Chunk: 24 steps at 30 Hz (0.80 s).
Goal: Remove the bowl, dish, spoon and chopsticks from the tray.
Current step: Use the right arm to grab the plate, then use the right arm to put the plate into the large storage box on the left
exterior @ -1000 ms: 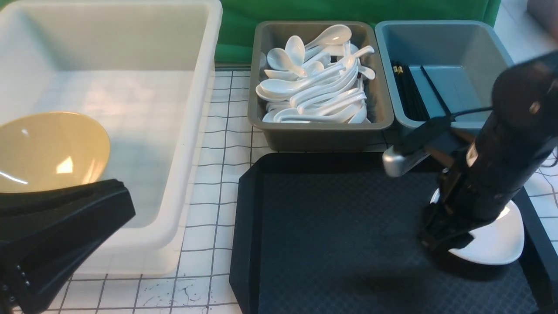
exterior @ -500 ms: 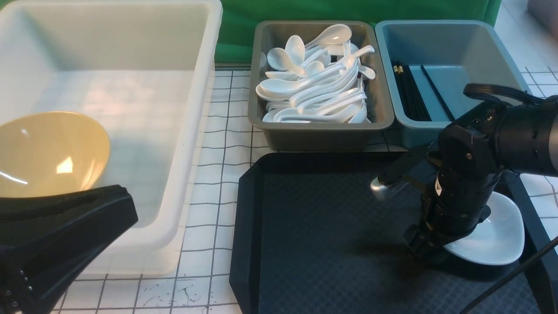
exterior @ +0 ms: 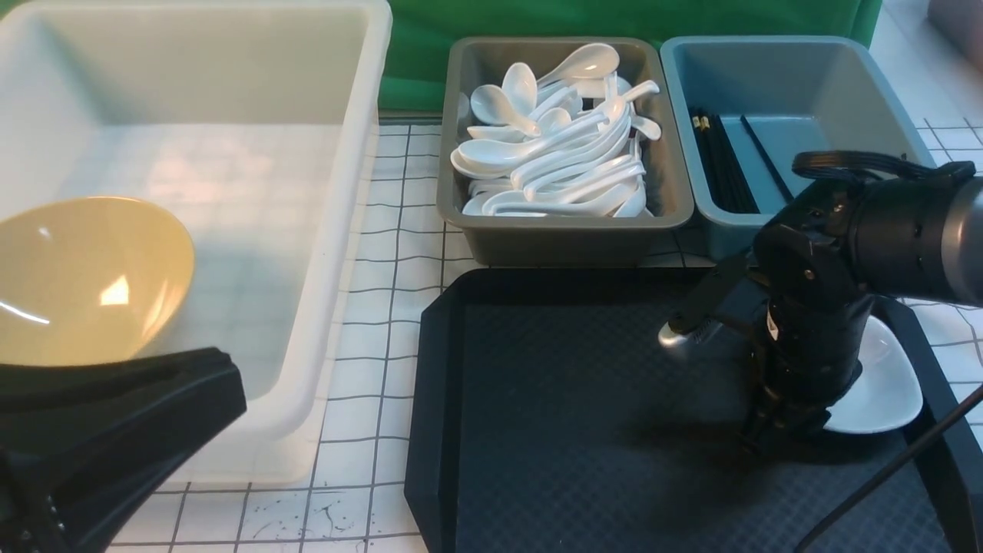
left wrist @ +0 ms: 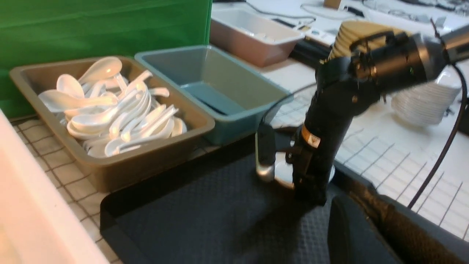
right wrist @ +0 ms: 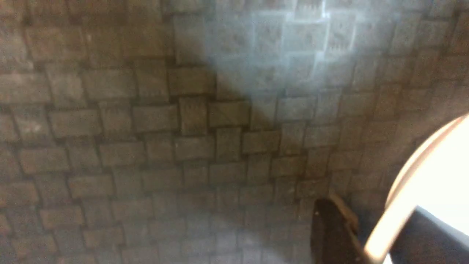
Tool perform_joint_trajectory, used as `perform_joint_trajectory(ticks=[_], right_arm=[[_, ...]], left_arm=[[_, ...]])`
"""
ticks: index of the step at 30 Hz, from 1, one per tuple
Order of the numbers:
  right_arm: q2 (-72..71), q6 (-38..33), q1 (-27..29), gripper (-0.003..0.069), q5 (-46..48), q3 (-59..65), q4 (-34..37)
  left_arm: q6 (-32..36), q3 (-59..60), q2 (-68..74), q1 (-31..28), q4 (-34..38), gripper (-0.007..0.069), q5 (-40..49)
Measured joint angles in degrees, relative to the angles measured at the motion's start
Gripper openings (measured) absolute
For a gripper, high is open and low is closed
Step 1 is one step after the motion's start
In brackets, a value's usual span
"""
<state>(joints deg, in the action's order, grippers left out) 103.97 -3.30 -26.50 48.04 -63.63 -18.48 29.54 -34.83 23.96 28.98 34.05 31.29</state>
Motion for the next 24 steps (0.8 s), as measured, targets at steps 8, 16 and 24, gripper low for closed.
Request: perform_joint_trajectory(ticks=[8, 16, 24], right_arm=[[-10.1, -1.7, -12.5, 0.0053, 9.8, -12.5, 3.6], [-6.7, -16.0, -22.5, 0.0053, 14.4, -43.1, 9.3], [8.9, -38.4, -25.9, 0.0053, 12.5, -68.8, 18.5]], left_arm=[[-14.5, 0.0, 0.0, 0.0, -15.2, -0.0001, 0.1], [-46.5, 0.0, -2.1, 0.0, -45.5, -0.0001, 1.4], [-71.5, -1.3, -5.3, 0.0, -66.0, -0.0001, 7.1]])
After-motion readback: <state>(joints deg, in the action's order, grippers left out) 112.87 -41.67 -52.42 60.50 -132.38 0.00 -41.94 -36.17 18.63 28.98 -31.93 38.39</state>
